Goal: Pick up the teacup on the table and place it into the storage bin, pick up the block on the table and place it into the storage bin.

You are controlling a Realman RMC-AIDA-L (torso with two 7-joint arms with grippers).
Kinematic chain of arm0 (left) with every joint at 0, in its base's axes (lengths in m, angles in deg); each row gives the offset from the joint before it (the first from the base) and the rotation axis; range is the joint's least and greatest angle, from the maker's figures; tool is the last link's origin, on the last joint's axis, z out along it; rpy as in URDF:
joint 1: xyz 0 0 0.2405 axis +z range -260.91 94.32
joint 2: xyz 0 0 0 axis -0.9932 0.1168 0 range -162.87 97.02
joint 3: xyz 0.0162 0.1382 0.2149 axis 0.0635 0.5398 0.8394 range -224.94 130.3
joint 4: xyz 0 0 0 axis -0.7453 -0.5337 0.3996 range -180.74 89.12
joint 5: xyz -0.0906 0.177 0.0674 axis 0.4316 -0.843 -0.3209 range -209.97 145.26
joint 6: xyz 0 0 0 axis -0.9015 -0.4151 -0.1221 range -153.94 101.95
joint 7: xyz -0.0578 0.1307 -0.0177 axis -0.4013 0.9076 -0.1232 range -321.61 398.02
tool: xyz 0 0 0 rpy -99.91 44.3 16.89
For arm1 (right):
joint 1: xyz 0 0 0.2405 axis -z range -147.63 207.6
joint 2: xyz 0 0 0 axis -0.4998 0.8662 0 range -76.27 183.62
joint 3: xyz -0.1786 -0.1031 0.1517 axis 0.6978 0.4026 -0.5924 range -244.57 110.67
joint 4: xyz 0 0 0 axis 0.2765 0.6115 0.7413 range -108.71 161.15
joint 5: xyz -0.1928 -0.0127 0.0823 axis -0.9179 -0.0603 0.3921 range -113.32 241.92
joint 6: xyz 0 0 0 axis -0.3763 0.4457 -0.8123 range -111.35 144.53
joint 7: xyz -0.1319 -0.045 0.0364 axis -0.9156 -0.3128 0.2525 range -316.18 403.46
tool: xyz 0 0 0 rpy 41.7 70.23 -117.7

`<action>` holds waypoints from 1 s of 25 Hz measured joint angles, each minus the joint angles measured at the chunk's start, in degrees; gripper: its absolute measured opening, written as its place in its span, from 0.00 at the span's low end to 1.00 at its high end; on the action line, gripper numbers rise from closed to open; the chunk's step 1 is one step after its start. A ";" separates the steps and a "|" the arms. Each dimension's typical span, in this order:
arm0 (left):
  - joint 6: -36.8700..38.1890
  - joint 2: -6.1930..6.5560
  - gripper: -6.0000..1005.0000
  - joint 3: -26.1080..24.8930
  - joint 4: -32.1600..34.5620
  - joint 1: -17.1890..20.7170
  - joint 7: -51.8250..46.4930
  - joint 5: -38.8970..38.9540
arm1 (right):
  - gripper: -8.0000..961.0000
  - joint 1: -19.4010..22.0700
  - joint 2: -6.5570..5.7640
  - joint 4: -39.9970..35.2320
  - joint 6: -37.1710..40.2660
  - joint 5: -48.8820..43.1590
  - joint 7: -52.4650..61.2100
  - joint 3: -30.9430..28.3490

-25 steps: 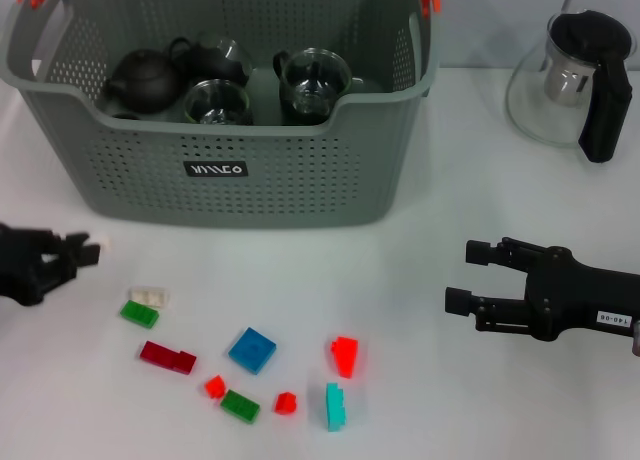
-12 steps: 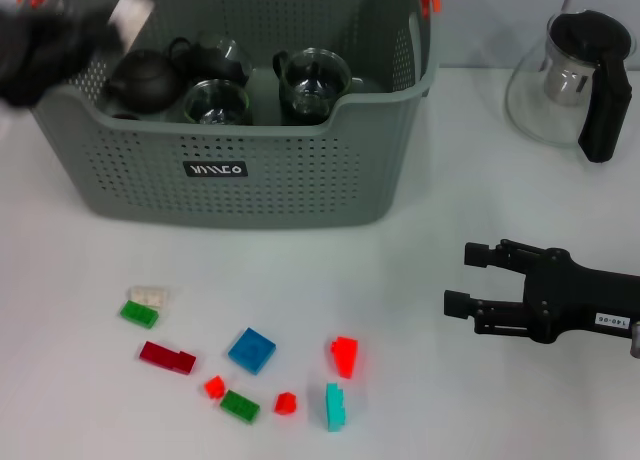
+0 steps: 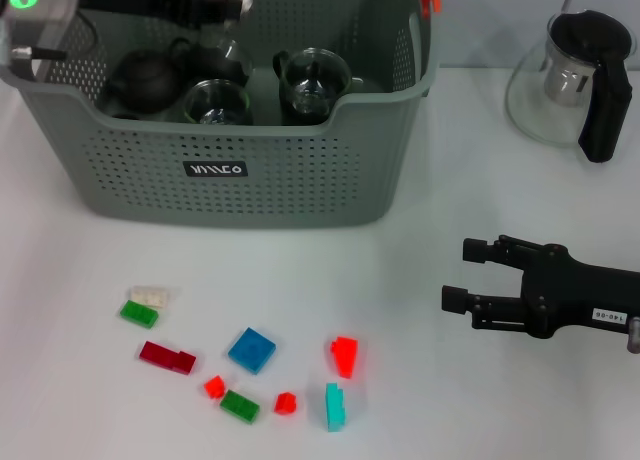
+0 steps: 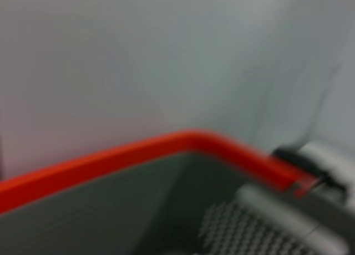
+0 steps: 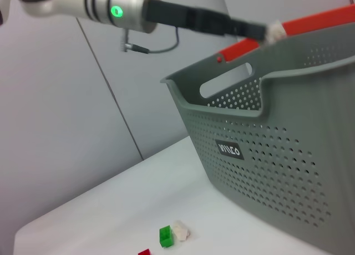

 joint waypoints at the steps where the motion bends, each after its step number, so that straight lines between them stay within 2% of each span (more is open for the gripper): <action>1: -2.23 -0.22 0.16 2.30 0.69 -0.62 -3.10 -3.67 | 0.97 -0.05 0.00 0.00 -0.02 0.00 -0.01 0.00; 5: -7.95 -2.01 0.16 7.41 1.04 -2.62 -9.47 -15.73 | 0.97 -0.24 0.05 0.02 -0.11 0.00 -0.15 0.11; 7: -10.05 -3.48 0.15 8.41 0.79 -3.13 -10.51 -20.56 | 0.97 -0.34 0.06 0.02 -0.13 0.01 -0.15 0.19; 9: -11.05 -4.62 0.15 8.59 0.88 -3.32 -10.56 -23.19 | 0.97 -0.40 0.11 0.02 -0.15 0.01 -0.14 0.26; 12: -11.23 -5.24 0.15 8.68 1.14 -3.43 -10.44 -24.00 | 0.97 -0.41 0.16 0.02 -0.17 0.01 -0.05 0.31; 17: -11.01 -5.28 0.15 8.01 1.35 -3.43 -10.77 -23.50 | 0.97 -0.27 0.11 0.02 -0.16 0.01 0.16 0.34; 20: -10.32 -5.54 0.26 7.84 2.86 -2.93 -10.71 -22.41 | 0.97 -0.14 0.10 0.02 -0.17 0.01 0.16 0.16; 23: -7.73 -7.19 0.36 5.99 9.96 1.01 -6.97 -14.69 | 0.97 0.00 0.08 0.02 -0.16 0.00 0.07 0.04; 25: -3.97 -8.53 0.42 2.62 16.22 6.78 -0.31 -2.63 | 0.97 0.01 0.08 0.03 -0.16 0.01 -0.01 0.00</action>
